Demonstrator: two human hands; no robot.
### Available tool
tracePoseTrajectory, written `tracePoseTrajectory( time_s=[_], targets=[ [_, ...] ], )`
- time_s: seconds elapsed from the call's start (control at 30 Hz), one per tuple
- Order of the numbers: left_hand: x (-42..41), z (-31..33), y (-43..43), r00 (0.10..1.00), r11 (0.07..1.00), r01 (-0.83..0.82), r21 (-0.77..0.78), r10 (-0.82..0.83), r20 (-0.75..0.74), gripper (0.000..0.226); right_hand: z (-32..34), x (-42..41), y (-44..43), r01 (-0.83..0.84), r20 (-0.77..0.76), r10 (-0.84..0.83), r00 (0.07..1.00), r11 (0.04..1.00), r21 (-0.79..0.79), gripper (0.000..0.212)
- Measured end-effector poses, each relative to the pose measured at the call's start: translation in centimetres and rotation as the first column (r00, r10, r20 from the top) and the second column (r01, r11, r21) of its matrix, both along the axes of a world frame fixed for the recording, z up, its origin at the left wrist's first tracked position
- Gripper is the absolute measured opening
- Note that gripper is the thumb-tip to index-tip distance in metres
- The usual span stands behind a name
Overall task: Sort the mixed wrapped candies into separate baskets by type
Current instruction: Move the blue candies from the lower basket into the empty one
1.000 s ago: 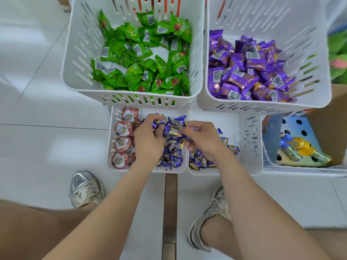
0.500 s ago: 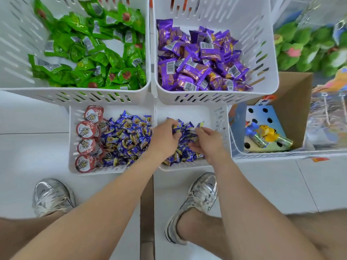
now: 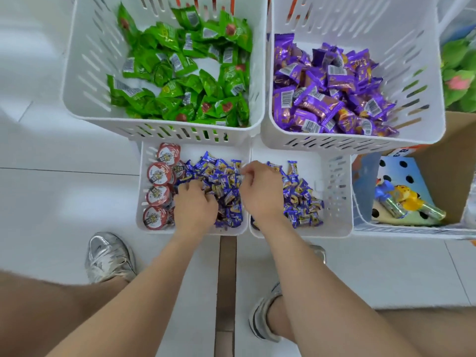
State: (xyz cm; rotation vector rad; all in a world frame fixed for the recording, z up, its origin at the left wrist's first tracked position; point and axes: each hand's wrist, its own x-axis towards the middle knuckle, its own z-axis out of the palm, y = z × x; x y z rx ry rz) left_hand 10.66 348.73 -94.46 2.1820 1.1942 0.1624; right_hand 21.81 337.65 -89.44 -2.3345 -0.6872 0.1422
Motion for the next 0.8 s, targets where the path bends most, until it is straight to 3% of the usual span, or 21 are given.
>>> tracePoseTrajectory(
  time_s=[0.13, 0.23, 0.33, 0.47, 0.6, 0.7, 0.8],
  targets=[
    [0.1, -2.8, 0.7, 0.980, 0.985, 0.120, -0.127, -0.138, -0.142, 0.083, -1.6, -1.4, 4.0, -0.303, -0.090, 0.289, 0.953, 0.913, -0.274, 0.031],
    [1.1, -3.5, 1.6, 0.946, 0.964, 0.246, -0.106, -0.262, -0.189, 0.090, -3.2, -0.8, 6.1, -0.354, -0.137, 0.327, 0.935, 0.836, -0.419, 0.051],
    [1.5, -4.3, 3.0, 0.965, 0.959, 0.227, -0.169, -0.245, -0.089, 0.094, -4.6, 0.3, 8.0, -0.386, -0.151, 0.358, 0.921, 0.795, -0.469, 0.062],
    [0.9, -3.9, 3.3, 0.951, 0.937, 0.309, -0.161, -0.307, 0.037, 0.080, -5.6, 2.0, 10.3, -0.431, -0.213, 0.374, 0.902, 0.774, -0.464, 0.065],
    [-0.6, -1.8, 1.6, 0.918, 0.857, 0.396, -0.331, -0.367, 0.147, 0.066, -6.1, 3.2, 12.0, -0.587, -0.314, 0.497, 0.809, 0.662, -0.465, 0.066],
    [-1.6, -2.1, 1.0, 0.903, 0.882, 0.421, -0.213, -0.383, 0.195, 0.066, -5.4, 4.0, 12.4, -0.617, -0.355, 0.510, 0.784, 0.573, -0.540, 0.058],
    [-1.4, -3.0, 0.9, 0.932, 0.934, 0.352, -0.055, -0.344, 0.110, 0.052, -4.9, 4.1, 11.8, -0.609, -0.345, 0.508, 0.789, 0.582, -0.538, 0.068]
  ],
)
